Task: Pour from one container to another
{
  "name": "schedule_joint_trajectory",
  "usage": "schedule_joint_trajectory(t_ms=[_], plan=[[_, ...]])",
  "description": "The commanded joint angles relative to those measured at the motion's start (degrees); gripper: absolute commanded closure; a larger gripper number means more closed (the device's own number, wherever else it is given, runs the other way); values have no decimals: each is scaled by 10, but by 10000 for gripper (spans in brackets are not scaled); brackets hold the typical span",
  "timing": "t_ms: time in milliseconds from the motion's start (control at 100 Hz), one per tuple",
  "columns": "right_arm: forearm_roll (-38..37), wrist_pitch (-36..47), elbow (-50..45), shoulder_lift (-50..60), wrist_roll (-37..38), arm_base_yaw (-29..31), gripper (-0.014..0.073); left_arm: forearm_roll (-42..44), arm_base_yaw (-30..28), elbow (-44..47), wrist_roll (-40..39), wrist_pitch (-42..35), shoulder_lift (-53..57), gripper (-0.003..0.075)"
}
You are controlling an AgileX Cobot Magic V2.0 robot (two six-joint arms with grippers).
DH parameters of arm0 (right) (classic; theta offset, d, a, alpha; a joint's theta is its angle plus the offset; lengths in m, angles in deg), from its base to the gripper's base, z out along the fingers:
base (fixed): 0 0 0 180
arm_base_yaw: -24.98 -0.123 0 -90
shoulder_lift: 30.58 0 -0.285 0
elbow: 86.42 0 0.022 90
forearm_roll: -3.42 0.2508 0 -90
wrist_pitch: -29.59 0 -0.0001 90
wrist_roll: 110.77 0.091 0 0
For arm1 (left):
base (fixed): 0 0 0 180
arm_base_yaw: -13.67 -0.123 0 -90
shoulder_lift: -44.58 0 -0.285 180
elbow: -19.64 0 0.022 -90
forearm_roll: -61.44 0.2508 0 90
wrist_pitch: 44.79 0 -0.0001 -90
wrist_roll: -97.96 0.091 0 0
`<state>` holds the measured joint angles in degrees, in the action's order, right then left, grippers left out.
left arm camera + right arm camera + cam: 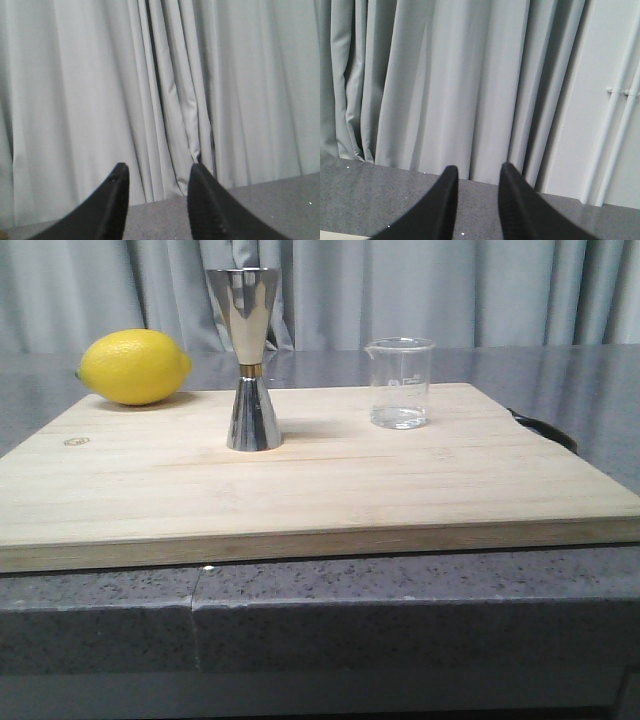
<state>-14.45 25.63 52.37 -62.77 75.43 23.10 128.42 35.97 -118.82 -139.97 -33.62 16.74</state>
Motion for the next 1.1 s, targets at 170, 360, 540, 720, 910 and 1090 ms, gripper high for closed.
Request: schedule_joint_trajectory(t_ms=[170,360,540,720,910,1090], plan=[[-7,-7,-33,71,-7,4,652,-1,-1,42,-6,-56,23,739],[-7,-7,-90,136,-7,4,664,-15,-1,100,-6,-73,52,739],[-7,-11,-134,188,-7,4,664,-14,-1,180,-6,-83,105,740],[38,-14,-172,216,-7,4,664,4,-1,236,-6,-87,152,740],[40,-14,-216,228,-7,4,664,-7,-1,247,-6,-73,161,739],[41,-14,-233,228,-7,4,664,-7,-1,252,-6,-78,161,739]])
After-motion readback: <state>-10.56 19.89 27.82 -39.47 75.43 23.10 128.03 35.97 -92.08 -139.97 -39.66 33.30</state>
